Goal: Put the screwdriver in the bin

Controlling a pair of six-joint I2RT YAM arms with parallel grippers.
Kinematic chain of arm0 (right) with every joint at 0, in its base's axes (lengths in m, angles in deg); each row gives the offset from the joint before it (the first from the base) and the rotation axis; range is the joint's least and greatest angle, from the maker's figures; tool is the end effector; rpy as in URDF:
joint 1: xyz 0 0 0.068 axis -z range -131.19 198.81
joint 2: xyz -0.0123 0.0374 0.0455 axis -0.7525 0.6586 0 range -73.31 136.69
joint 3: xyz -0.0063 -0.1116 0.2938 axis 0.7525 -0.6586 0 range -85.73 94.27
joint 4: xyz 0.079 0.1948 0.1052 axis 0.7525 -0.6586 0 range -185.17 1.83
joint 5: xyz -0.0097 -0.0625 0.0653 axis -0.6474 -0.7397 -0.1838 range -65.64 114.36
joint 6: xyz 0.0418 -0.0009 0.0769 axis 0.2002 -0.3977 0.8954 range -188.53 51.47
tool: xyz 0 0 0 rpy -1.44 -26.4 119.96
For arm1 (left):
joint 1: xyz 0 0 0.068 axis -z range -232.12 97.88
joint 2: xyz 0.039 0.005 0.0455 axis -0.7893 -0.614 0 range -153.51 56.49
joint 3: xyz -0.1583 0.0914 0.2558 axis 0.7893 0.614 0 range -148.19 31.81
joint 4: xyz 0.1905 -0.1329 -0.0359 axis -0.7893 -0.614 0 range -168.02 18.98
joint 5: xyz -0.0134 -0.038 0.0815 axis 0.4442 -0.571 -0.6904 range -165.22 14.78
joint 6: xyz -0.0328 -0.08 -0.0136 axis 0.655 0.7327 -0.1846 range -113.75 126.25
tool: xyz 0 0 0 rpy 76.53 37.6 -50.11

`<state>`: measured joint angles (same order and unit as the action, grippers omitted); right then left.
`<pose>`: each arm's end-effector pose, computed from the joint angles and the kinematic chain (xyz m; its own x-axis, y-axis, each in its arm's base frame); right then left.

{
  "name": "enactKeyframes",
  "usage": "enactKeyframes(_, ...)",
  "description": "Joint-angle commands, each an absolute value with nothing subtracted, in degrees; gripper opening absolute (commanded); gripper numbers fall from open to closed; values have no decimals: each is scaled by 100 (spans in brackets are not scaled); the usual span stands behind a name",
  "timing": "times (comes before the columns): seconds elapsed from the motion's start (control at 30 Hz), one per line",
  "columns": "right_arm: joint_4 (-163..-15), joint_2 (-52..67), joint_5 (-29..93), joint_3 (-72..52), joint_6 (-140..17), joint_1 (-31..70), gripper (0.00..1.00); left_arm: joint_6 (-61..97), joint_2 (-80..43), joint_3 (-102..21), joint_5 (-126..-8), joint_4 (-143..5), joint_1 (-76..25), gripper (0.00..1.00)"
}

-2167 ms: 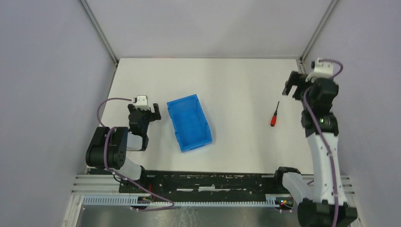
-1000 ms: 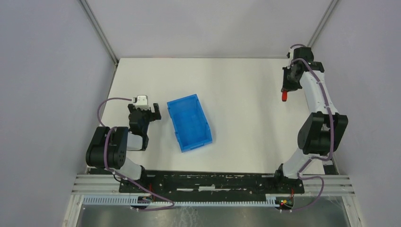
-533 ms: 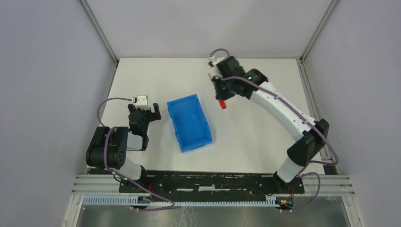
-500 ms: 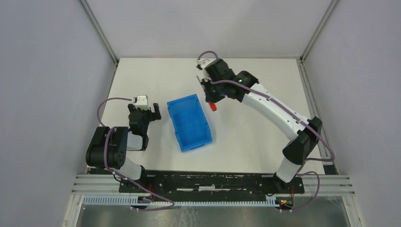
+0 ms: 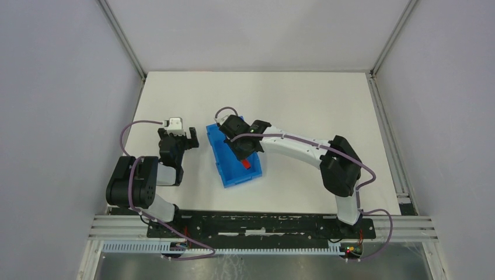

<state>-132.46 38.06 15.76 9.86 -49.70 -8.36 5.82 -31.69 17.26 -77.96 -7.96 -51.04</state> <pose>0.2438 0.3565 0.2674 -0.6997 -0.4961 -0.5141 -0.5964 0.8018 0.0382 0.2779 -0.0016 0.2015 -0.1836 0.0110 -0.9829 -0.0268 0.9995 0.0162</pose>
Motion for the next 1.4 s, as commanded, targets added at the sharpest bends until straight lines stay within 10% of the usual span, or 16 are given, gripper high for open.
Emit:
enactKeyframes(0.0, -12340, 3922, 1243, 476, -4696, -850, 0, 765, -3105, 1704, -7821, -572, -5098, 100)
enactKeyframes(0.27, -11776, 4470, 1226, 131, -4520, -857, 2, 765, -3105, 1704, -7815, -572, -5098, 100)
enactKeyframes(0.63, -11660, 4562, 1274, 282, -4404, -858, 38, 765, -3105, 1704, -7820, -572, -5098, 100)
enactKeyframes(1.13, -11846, 3076, 1180, 882, -5042, -920, 45, 765, -3105, 1704, -7821, -572, -5098, 100)
enactKeyframes(1.27, -11706, 2242, 1166, 872, -5574, -898, 63, 765, -3105, 1704, -7823, -572, -5098, 100)
enactKeyframes(1.37, -11700, 1440, 673, 622, -5820, -777, 98, 761, -3105, 1704, -7823, -572, -5098, 100)
